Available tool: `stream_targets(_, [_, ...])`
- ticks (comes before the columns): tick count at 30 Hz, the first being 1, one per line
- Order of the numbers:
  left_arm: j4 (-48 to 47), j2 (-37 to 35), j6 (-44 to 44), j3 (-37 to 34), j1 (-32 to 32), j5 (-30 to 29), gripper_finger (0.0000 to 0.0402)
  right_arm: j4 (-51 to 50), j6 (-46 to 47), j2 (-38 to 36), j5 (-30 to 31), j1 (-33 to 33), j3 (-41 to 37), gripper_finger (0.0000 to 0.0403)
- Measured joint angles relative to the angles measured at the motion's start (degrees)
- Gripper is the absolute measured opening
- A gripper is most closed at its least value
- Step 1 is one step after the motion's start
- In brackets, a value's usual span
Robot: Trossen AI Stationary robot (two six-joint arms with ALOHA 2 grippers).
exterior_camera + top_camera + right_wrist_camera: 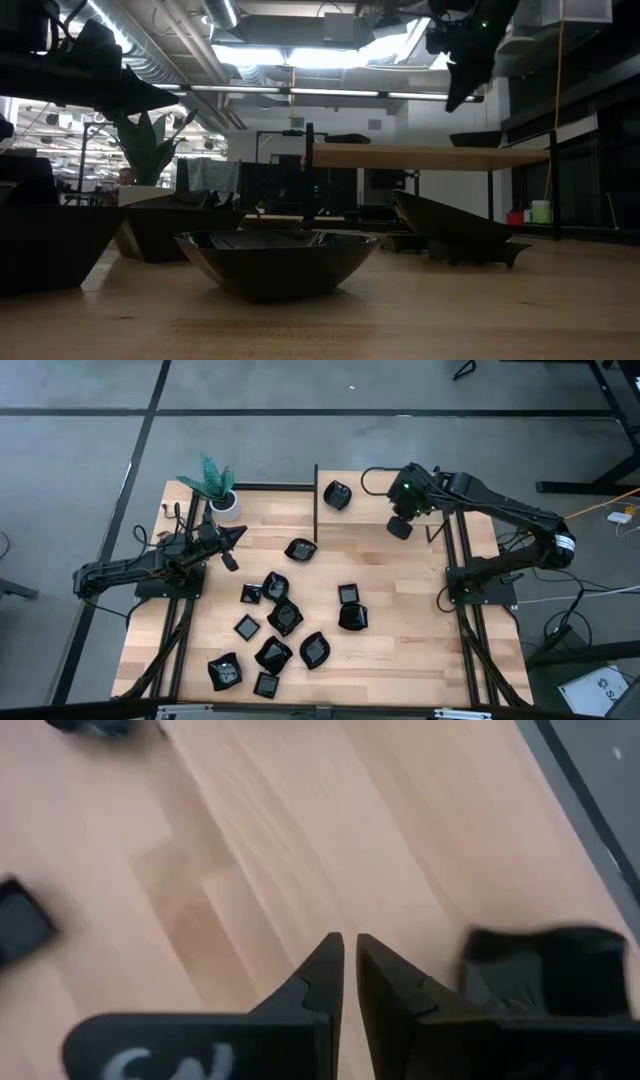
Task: Pick & Place Mini shaped plates
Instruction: Stack the black leaf-shaped plate on top of the black leaf-shaped plate on the shelf
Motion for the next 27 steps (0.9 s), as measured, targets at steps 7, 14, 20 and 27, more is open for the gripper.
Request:
stream_targets(7, [0.0, -0.01, 0.0, 0.01, -0.01, 0.0, 0.0004, 6.11, 2.0, 0.02, -0.95, 5.14, 0.0, 0.0033])
stream_targets(14, [0.01, -0.01, 0.0, 0.01, -0.01, 0.0, 0.0004, 8.53, 1.83, 0.46, -1.18, 12.49, 0.0, 0.0033])
stream_targets(20, [-0.01, 0.01, 0.0, 0.01, 0.01, 0.0, 0.0004, 8.91, 2.8, 1.28, -1.2, 19.26, 0.0, 0.0033])
stream_targets(27, [-0.01, 0.01, 0.0, 0.01, -0.01, 0.0, 0.0004, 9.94, 6.44, 5.27, -4.75, 26.29, 0.0, 0.0033])
